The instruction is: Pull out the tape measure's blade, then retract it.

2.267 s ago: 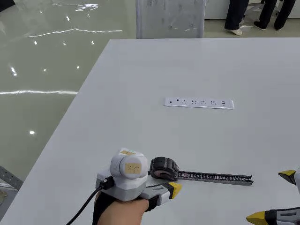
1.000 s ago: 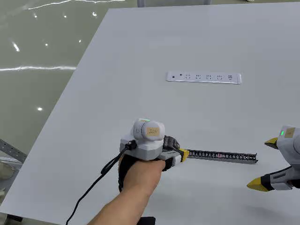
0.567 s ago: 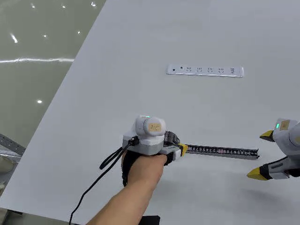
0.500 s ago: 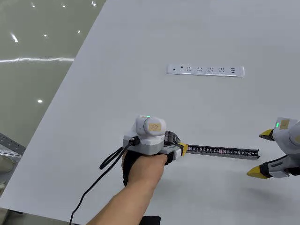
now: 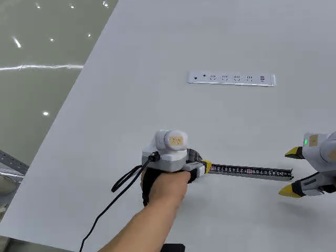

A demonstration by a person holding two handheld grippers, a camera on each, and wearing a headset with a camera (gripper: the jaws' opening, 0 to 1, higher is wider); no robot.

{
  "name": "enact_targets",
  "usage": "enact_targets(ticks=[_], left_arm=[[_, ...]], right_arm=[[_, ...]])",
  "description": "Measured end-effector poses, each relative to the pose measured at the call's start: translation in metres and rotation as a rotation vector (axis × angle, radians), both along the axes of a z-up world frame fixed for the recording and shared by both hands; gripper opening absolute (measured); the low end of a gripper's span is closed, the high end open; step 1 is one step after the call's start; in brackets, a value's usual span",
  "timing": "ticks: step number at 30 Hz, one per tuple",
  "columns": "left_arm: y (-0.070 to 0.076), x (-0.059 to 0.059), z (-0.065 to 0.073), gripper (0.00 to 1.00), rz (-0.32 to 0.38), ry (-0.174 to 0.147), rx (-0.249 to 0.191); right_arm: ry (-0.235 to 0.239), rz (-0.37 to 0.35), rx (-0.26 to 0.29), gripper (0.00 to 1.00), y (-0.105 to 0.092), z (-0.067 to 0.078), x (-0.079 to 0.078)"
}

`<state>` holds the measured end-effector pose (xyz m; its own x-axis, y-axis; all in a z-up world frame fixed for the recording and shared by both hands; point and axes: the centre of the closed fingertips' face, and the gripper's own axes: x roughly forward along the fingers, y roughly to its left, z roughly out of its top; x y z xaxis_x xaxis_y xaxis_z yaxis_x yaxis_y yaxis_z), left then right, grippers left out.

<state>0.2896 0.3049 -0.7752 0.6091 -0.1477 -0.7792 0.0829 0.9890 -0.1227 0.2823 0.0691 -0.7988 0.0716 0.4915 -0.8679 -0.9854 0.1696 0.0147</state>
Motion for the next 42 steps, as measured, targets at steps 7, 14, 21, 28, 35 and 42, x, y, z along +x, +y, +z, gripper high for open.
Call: enact_targets(ticks=[7, 14, 21, 28, 35, 42], left_arm=[[0.004, 0.003, -0.005, 0.78, 0.014, 0.014, -0.002], [0.007, 0.007, -0.007, 0.77, 0.032, 0.02, -0.006], [0.007, 0.008, -0.012, 0.76, 0.054, 0.03, -0.02], [0.005, 0.007, -0.015, 0.74, 0.07, 0.039, -0.033], [0.005, 0.005, -0.018, 0.72, 0.083, 0.044, -0.041], [0.007, 0.004, -0.02, 0.71, 0.099, 0.043, -0.046]], right_arm=[[-0.01, 0.053, -0.026, 0.48, -0.006, -0.009, 0.004], [-0.012, 0.104, -0.06, 0.39, -0.013, -0.015, 0.004], [-0.008, 0.131, -0.073, 0.33, -0.017, -0.018, 0.004], [-0.015, 0.157, -0.081, 0.27, -0.019, -0.021, 0.004], [-0.013, 0.167, -0.08, 0.24, -0.02, -0.022, 0.005], [-0.012, 0.167, -0.084, 0.18, -0.02, -0.022, 0.007]])
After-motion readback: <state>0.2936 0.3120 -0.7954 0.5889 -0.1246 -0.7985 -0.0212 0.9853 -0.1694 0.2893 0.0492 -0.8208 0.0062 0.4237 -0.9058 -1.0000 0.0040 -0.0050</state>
